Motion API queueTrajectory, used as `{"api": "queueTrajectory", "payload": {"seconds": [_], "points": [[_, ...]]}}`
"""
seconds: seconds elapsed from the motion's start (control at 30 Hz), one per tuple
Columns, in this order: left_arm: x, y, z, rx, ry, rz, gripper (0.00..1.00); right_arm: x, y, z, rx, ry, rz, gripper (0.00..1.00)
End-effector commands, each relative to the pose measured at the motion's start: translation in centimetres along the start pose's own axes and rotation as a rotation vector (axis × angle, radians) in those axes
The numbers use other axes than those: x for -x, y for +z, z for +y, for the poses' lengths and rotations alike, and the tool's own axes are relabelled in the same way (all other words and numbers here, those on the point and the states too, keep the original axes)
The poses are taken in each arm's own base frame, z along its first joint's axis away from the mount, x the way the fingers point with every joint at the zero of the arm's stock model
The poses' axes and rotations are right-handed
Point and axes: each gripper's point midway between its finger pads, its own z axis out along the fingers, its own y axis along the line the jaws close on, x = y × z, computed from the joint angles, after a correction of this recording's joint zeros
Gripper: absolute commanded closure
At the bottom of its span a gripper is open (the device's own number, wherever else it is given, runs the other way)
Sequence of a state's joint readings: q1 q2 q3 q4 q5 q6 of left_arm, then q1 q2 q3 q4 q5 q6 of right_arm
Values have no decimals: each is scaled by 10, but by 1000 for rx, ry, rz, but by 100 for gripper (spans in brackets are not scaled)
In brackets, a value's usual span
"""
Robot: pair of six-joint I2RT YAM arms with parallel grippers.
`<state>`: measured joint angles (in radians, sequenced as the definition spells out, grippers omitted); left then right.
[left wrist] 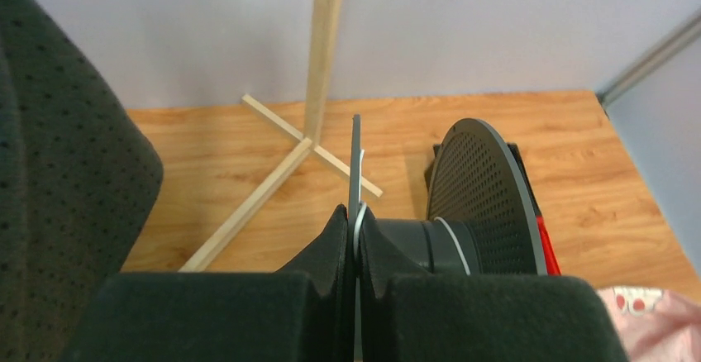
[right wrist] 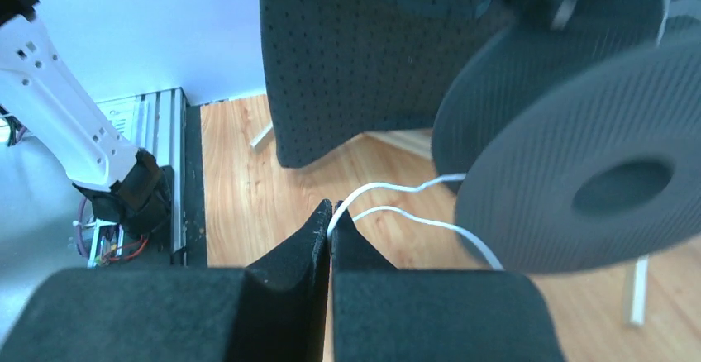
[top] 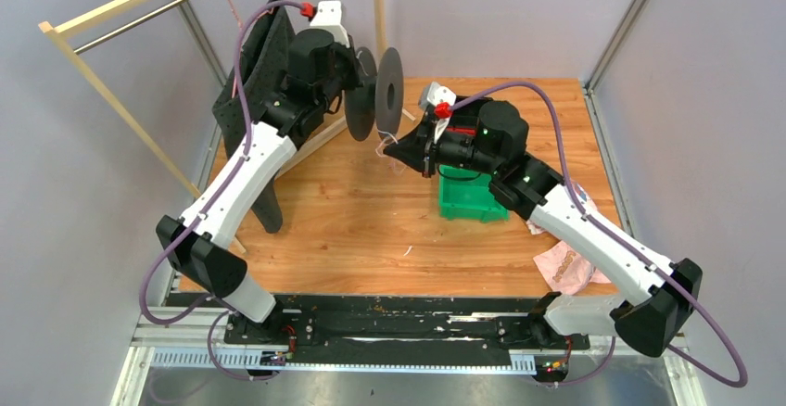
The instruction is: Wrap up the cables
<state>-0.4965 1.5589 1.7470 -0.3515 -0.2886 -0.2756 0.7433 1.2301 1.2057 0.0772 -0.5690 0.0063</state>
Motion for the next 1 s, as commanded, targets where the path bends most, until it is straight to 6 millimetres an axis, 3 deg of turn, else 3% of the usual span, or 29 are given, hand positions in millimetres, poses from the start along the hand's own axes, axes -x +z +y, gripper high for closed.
{"api": "queueTrajectory", "payload": {"seconds": [0.0,0.13,0.23,0.57,0.67,0.73,0.9,0.97], "points": [[25,-15,-27,-145,22,-92,100,30,3,5,48,-94,-45,99],[7,-22,-38,-238,78,-40,100,55,2,-25,-85,-138,-100,99],[-3,-30,-47,-313,128,-9,100,63,-1,-46,-173,-179,-110,99],[-39,-73,-64,-565,328,104,100,54,-28,-110,-425,-319,9,99],[-51,-87,-68,-641,371,161,100,43,-38,-130,-501,-360,62,99],[-51,-95,-70,-669,386,170,100,24,-41,-139,-523,-355,128,95],[-29,-110,-71,-673,376,116,100,-15,-48,-155,-550,-277,205,88],[-17,-111,-69,-646,373,90,100,-27,-54,-158,-555,-232,219,77]]}}
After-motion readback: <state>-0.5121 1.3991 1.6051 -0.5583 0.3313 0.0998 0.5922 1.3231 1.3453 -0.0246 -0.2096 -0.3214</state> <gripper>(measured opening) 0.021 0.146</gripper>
